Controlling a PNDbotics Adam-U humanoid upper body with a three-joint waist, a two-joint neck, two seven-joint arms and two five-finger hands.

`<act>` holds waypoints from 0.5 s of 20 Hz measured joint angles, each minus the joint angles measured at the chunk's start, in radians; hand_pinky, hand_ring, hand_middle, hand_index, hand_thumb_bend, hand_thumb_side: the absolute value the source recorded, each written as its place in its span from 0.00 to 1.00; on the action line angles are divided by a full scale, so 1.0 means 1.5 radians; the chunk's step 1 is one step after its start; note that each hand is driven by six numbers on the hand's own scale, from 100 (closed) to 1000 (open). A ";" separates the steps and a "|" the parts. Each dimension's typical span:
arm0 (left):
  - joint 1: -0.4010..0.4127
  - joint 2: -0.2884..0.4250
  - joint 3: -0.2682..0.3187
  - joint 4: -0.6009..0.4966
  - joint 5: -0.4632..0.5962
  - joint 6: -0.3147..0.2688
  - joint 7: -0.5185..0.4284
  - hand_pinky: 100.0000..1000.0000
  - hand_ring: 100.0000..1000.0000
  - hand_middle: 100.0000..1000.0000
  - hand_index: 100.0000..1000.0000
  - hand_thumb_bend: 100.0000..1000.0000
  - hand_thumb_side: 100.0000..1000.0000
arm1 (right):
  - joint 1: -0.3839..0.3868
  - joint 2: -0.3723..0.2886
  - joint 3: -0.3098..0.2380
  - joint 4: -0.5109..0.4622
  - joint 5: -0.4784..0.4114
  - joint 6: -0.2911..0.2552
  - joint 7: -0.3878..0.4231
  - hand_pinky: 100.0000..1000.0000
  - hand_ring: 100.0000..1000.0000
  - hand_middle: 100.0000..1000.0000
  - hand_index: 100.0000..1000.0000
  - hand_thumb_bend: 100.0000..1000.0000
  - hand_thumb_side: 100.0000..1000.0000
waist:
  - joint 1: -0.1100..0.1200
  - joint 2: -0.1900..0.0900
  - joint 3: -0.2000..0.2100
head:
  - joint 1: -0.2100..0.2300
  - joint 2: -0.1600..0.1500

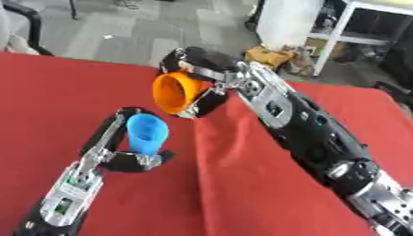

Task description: Pour the contents of one cup into another cup.

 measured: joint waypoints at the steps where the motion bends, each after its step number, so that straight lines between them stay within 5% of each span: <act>1: -0.001 -0.001 0.000 0.000 0.000 0.000 0.000 0.29 0.37 0.41 0.58 0.57 0.00 | 0.000 0.000 0.000 -0.003 0.014 -0.003 -0.003 0.61 0.42 0.44 0.65 0.22 0.00 | 0.000 0.000 0.000 | 0.000 0.000; 10: -0.002 -0.004 0.000 0.000 0.000 0.000 0.000 0.29 0.37 0.41 0.58 0.57 0.00 | -0.005 0.001 0.000 -0.019 0.124 -0.020 -0.040 0.62 0.44 0.47 0.66 0.23 0.00 | 0.000 0.000 -0.002 | 0.000 0.000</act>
